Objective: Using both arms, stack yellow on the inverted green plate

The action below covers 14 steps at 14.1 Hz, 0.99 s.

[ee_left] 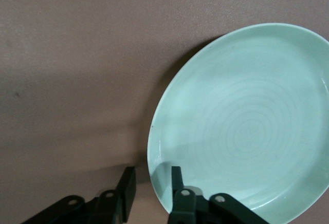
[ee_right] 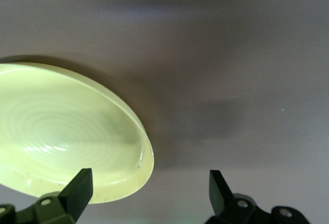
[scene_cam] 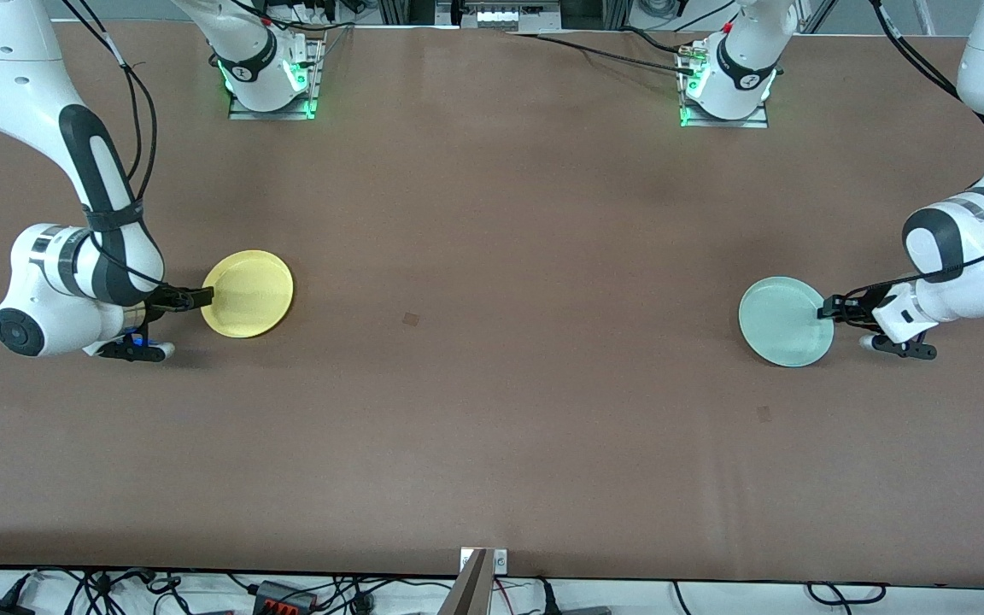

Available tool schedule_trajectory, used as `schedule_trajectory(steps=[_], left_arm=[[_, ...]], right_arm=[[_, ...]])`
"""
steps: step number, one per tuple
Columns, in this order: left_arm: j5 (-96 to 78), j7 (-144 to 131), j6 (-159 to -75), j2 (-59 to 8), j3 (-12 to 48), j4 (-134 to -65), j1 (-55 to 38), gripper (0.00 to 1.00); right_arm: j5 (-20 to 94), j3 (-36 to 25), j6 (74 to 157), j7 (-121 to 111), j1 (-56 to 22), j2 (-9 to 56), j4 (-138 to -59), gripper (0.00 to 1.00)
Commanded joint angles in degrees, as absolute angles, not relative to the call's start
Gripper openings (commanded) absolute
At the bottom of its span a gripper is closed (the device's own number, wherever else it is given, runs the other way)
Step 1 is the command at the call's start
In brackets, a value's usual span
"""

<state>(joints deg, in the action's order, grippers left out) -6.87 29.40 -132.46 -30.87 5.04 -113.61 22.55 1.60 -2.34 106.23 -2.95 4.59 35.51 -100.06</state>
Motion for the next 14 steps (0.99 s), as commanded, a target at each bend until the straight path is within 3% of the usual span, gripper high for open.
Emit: schedule_trajectory(steps=[1,4,5,9,11,14], left_arm=[[-11.93,31.47,-132.19,-32.26,5.80,-111.97,23.47,0.22],[-15.64,31.46,-131.92,-32.26,5.71,-111.62,23.73,0.01],[-15.73,31.38,-131.84,-32.26,5.71,-111.53,23.73,0.01],[-15.82,30.42,-130.96,-30.33,6.24,-110.05,23.03,0.01],[-15.56,27.71,-126.76,-28.75,8.70,-106.98,22.94,0.01],[-11.28,17.18,-116.57,-26.81,9.49,-100.39,18.74,0.01]], right_arm=[[2.37,-1.93,108.19,-2.99,5.36,37.87,-99.67,1.00],[3.25,-1.93,108.11,-1.24,5.36,38.49,-99.75,1.00],[3.25,-1.93,108.02,-0.53,5.36,38.58,-99.84,0.99],[3.25,-1.93,107.31,-0.35,5.27,38.58,-100.11,0.75],[3.25,-1.93,107.14,-0.44,5.36,38.50,-100.20,0.58],[3.25,-1.93,106.96,-1.05,5.54,38.50,-100.20,0.45]])
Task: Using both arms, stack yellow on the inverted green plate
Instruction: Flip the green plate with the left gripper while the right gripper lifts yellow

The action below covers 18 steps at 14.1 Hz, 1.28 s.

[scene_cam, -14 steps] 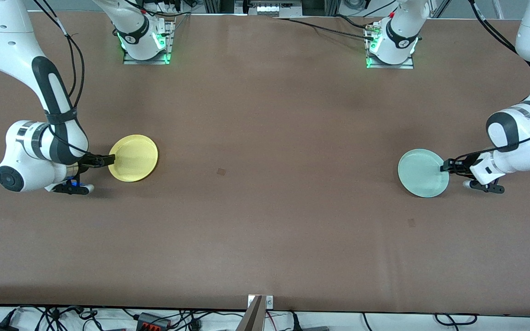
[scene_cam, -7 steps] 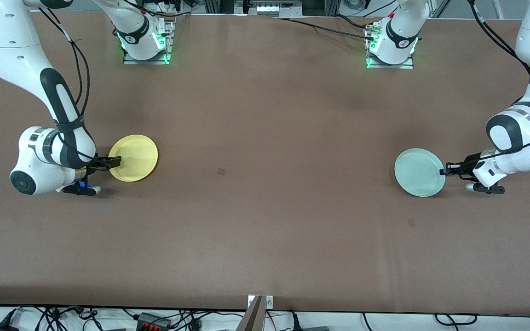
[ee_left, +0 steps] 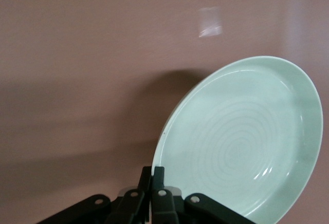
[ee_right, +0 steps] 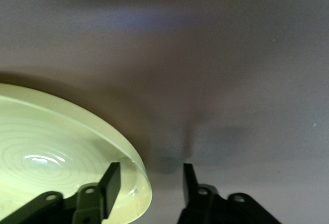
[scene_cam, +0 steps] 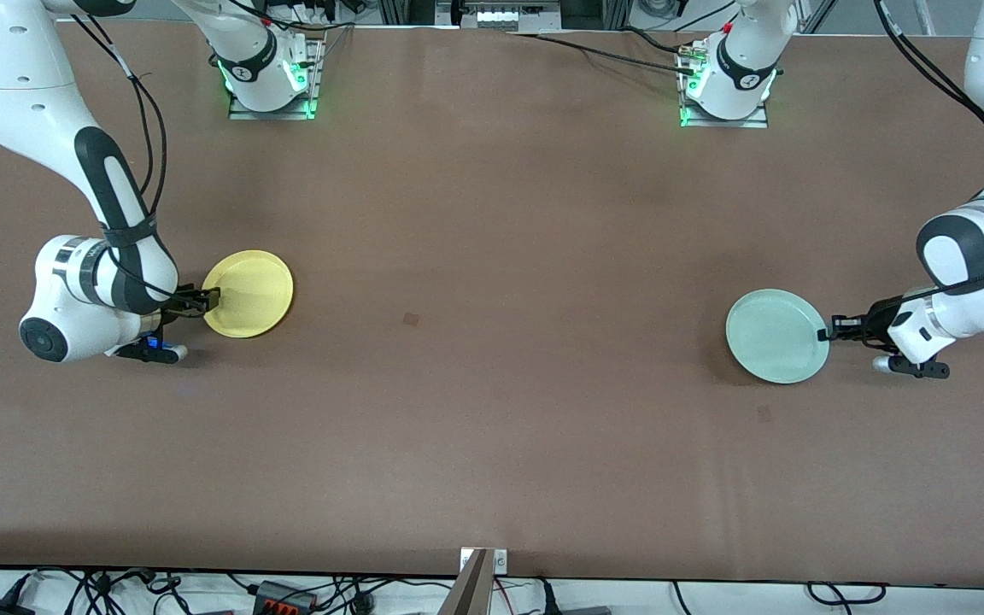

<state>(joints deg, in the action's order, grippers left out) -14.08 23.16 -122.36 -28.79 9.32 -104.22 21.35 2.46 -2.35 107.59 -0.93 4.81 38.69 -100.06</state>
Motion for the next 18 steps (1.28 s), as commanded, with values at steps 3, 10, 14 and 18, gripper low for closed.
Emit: schedule_trajectory(steps=[3,10,14,18], left_arm=[[-1.52,4.09,-108.93,-25.75,9.67,-94.59,11.89,0.01],[26.33,-25.89,-91.16,-26.28,9.49,-85.43,-13.05,0.01],[41.97,-36.11,-84.75,-29.17,9.23,-85.17,-26.94,0.01],[50.34,-42.09,-75.08,-36.98,8.79,-78.16,-36.71,0.01]], right_arm=[[3.25,-1.93,106.70,-0.97,5.54,38.50,-100.11,0.35],[3.34,-1.93,105.82,-1.23,5.97,38.50,-100.02,0.00],[3.52,-1.76,105.56,-2.20,6.77,38.15,-99.76,0.00],[3.34,-1.93,105.47,-3.42,7.21,36.22,-98.35,0.00]])
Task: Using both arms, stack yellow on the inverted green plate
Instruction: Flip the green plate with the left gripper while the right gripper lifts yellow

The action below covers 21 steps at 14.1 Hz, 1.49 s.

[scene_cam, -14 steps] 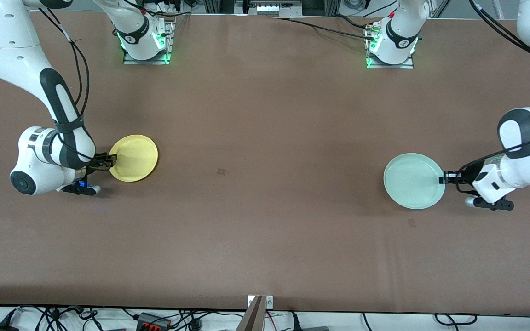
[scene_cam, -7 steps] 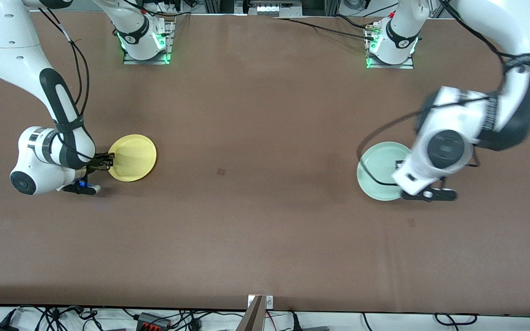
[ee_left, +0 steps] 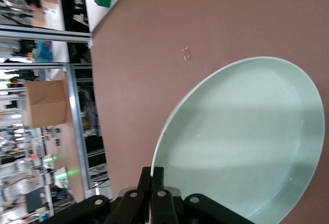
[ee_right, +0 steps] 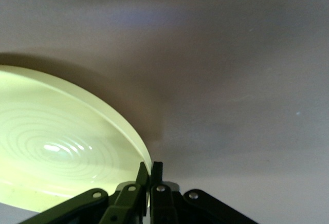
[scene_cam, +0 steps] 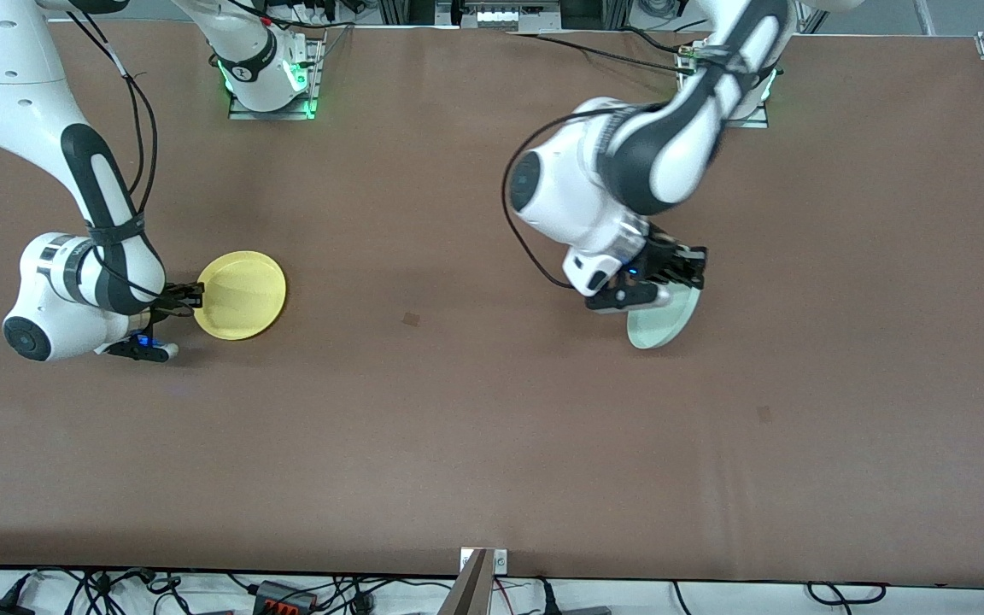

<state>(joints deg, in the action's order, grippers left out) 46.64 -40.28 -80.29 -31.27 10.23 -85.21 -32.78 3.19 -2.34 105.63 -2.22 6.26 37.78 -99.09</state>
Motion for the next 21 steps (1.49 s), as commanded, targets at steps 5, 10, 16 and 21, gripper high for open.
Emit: schedule_trajectory(steps=[5,10,16,21], left_arm=[[58.60,-54.12,-70.58,-44.81,8.70,-73.92,-44.98,0.01],[61.70,-64.75,-69.78,-49.56,8.70,-73.92,-49.30,0.01],[61.61,-72.24,-70.22,-53.17,8.79,-74.27,-52.20,0.02],[60.91,-74.18,-72.95,-53.79,9.40,-73.92,-52.29,0.14]], right_arm=[[4.04,-1.58,98.99,-8.17,10.28,32.17,-91.96,0.00],[14.65,-1.23,94.66,-12.38,9.84,32.34,-84.11,0.00],[28.46,-0.09,92.20,-13.01,7.57,32.78,-82.71,0.00],[34.63,-0.17,92.29,-5.03,2.48,32.78,-81.92,0.00]])
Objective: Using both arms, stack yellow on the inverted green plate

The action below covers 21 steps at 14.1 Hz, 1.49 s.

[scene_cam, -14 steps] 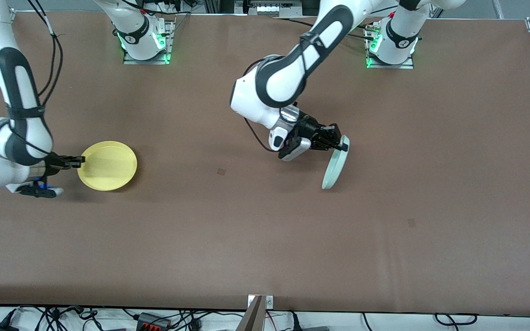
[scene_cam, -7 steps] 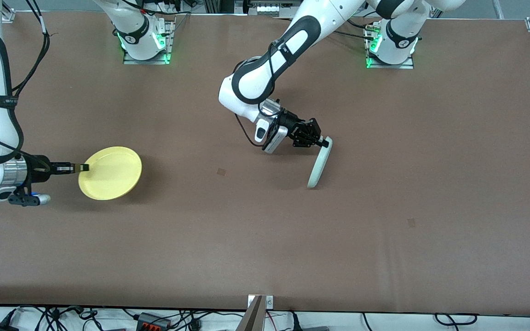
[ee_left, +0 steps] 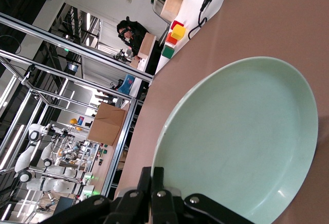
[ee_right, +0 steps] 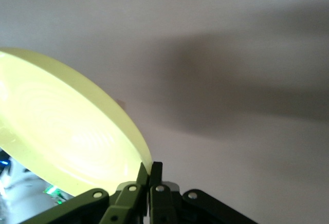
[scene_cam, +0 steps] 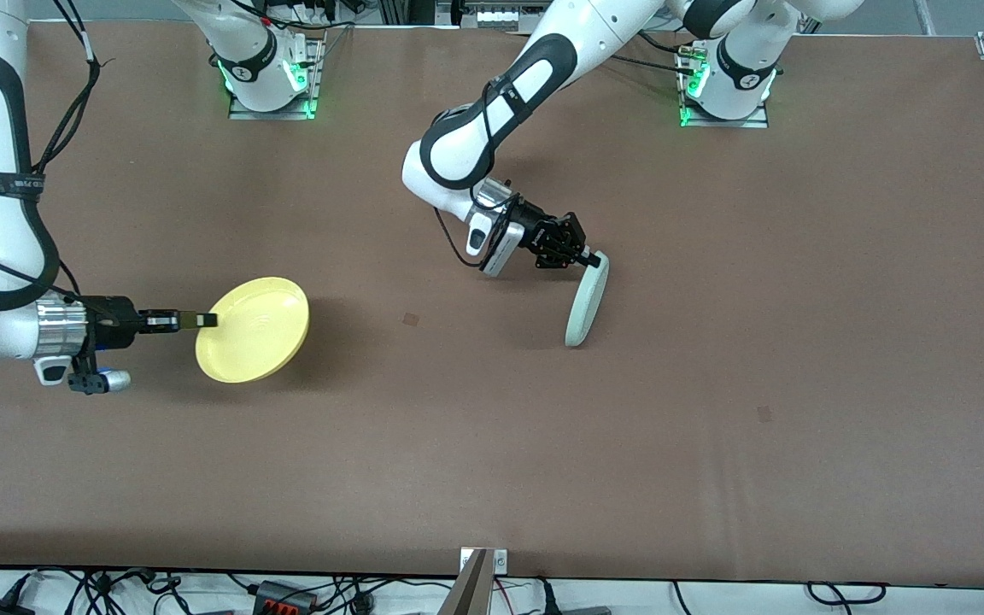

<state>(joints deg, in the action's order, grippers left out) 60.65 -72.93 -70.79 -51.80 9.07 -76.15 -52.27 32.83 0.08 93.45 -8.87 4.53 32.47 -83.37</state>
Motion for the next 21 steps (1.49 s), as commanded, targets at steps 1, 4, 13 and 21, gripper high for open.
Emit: schedule_trajectory(steps=[1,4,13,21], left_arm=[[60.91,-73.74,-72.95,-53.70,9.49,-73.74,-52.38,0.44],[60.21,-74.09,-78.82,-52.56,9.84,-73.48,-51.86,1.00],[41.16,-74.27,-90.51,-51.94,9.93,-68.21,-50.80,1.00],[30.76,-73.48,-94.48,-49.14,10.02,-64.77,-45.19,1.00]], right_arm=[[34.63,-0.18,92.29,-3.70,1.16,32.78,-81.39,0.00],[33.50,-0.26,92.46,-0.44,-1.05,32.96,-81.30,0.00],[17.68,-0.26,92.37,-4.13,-1.05,34.19,-81.65,0.00],[16.70,-0.35,94.74,-3.52,-8.87,34.36,-80.51,0.00]])
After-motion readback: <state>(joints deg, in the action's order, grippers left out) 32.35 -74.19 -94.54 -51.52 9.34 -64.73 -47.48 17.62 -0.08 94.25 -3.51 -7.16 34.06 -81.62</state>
